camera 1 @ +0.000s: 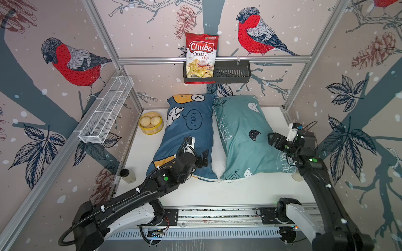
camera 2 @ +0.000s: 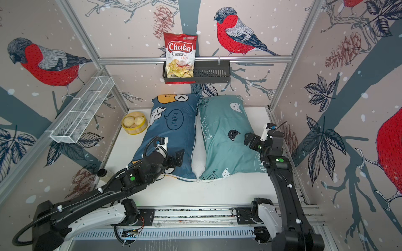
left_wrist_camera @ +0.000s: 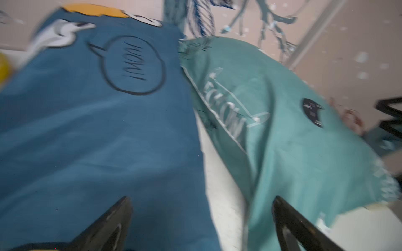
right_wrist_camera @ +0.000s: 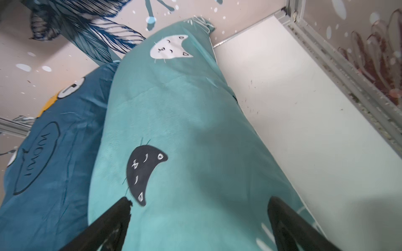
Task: Zip up pillowcases
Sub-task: Place the pillowcase at the center of the board, then adjust the pillowcase at the center of the board.
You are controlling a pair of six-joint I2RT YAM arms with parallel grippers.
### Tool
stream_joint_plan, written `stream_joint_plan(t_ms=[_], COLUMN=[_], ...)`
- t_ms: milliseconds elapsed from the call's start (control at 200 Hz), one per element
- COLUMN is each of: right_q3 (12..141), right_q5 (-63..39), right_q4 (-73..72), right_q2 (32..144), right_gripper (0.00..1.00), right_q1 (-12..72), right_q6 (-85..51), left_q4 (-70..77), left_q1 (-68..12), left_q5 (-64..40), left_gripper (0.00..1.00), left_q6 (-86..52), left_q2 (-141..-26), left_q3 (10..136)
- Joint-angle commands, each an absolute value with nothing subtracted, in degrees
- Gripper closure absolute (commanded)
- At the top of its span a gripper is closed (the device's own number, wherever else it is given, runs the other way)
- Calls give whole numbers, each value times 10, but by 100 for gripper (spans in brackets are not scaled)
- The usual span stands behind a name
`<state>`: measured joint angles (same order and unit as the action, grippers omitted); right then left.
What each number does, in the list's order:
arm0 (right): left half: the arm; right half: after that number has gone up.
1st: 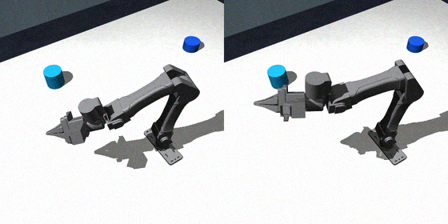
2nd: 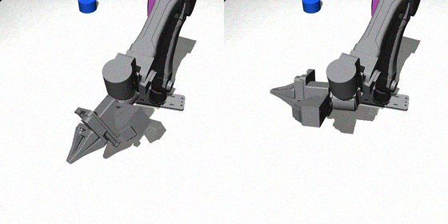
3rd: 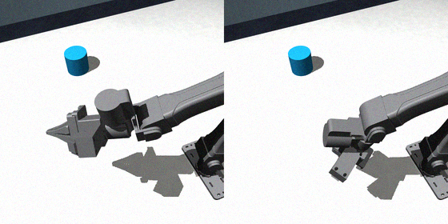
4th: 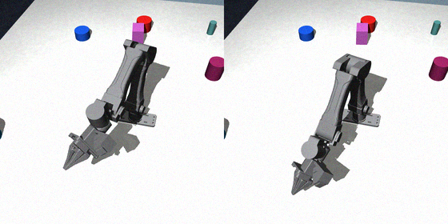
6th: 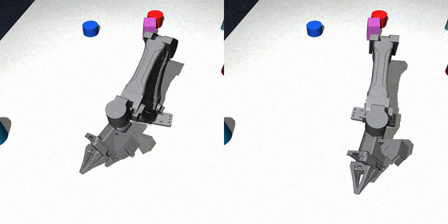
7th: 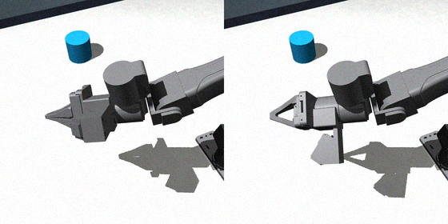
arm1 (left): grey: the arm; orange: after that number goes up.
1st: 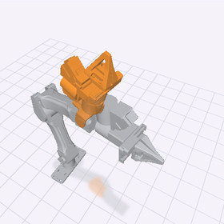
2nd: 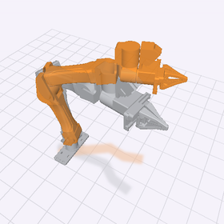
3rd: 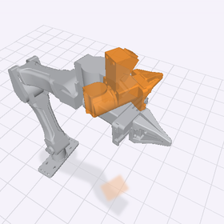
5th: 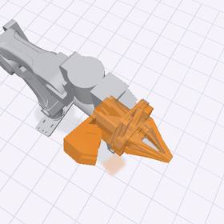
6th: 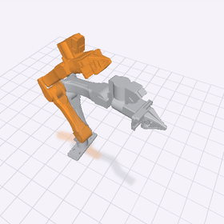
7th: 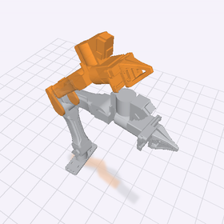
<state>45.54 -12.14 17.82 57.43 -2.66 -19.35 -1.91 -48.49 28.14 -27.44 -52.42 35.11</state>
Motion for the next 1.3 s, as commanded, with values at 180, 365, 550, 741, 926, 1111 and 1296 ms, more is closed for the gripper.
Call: stream_joint_plan(t_ms=[180,365,550,741,926,1111,1296], right_q3=[490,513,527,547,495,417,376], right_q5=[-227,-283,-295,-279,-125,-3,42], right_q4=[58,72,55,79,62,30,-5], right_q2=[743,825,858,823,672,621,668], right_gripper=[0,0,0,0,1,1,1], right_q1=[-16,18,91,112,18,-39,-56], right_q6=[-159,-129,-134,-120,-160,-183,-185], left_q4=[40,105,158,63,-16,56,144], left_q1=[-253,-199,-236,-271,-248,-162,-137], left_q5=[237,94,36,104,242,296,398], left_gripper=[1,1,3,2,1,1,1], left_q6=[-240,-293,-349,-317,-209,-172,-140], left_q2=[-524,-562,-581,-536,-449,-482,-628], left_q3=[276,236,207,273,325,297,303])
